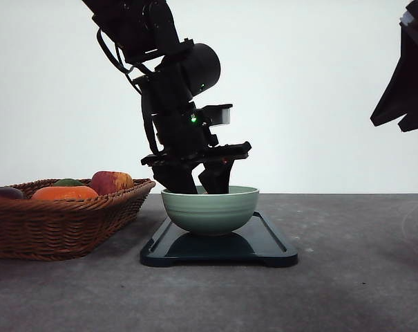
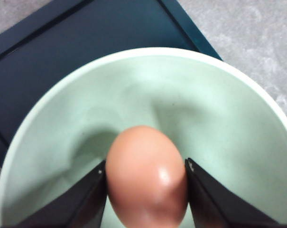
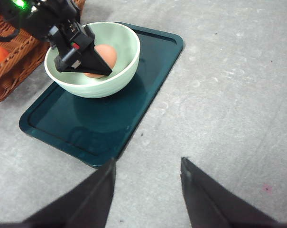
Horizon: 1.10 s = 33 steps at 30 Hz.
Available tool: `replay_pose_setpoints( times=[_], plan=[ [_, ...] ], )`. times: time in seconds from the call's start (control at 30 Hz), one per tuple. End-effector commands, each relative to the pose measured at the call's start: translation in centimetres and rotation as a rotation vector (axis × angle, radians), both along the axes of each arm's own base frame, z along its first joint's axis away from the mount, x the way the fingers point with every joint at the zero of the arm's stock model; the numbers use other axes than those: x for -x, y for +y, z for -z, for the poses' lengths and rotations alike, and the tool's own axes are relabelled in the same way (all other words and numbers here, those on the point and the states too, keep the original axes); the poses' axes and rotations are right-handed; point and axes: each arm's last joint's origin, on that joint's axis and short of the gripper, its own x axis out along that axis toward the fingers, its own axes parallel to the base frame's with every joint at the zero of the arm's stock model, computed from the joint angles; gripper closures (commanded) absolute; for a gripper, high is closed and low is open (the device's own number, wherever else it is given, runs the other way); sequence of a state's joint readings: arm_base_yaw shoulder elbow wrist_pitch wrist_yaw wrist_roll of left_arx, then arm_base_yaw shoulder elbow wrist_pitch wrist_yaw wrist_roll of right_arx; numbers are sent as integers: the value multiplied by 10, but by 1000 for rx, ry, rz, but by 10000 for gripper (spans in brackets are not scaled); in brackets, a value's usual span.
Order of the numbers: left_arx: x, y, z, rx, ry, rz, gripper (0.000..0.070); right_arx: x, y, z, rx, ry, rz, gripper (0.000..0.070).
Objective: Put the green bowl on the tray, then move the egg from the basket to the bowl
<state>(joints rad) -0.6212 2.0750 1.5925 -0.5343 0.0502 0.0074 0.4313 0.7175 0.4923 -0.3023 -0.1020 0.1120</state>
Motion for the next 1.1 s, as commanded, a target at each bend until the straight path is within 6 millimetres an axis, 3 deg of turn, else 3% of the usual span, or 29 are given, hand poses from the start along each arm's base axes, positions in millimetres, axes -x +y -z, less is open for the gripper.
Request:
replay_pose_setpoints(
  times=[0.0, 0.97, 1.07],
  plan=[
    [-3, -7, 4, -2, -7, 14, 458, -1, 1, 0, -8, 1, -2, 431],
    [-4, -8, 15, -16, 16, 12, 455, -1, 1, 0, -8, 1, -3, 431],
    [-4, -8, 15, -19, 21, 12, 335, -1, 1, 0, -7, 1, -3, 431]
  ],
)
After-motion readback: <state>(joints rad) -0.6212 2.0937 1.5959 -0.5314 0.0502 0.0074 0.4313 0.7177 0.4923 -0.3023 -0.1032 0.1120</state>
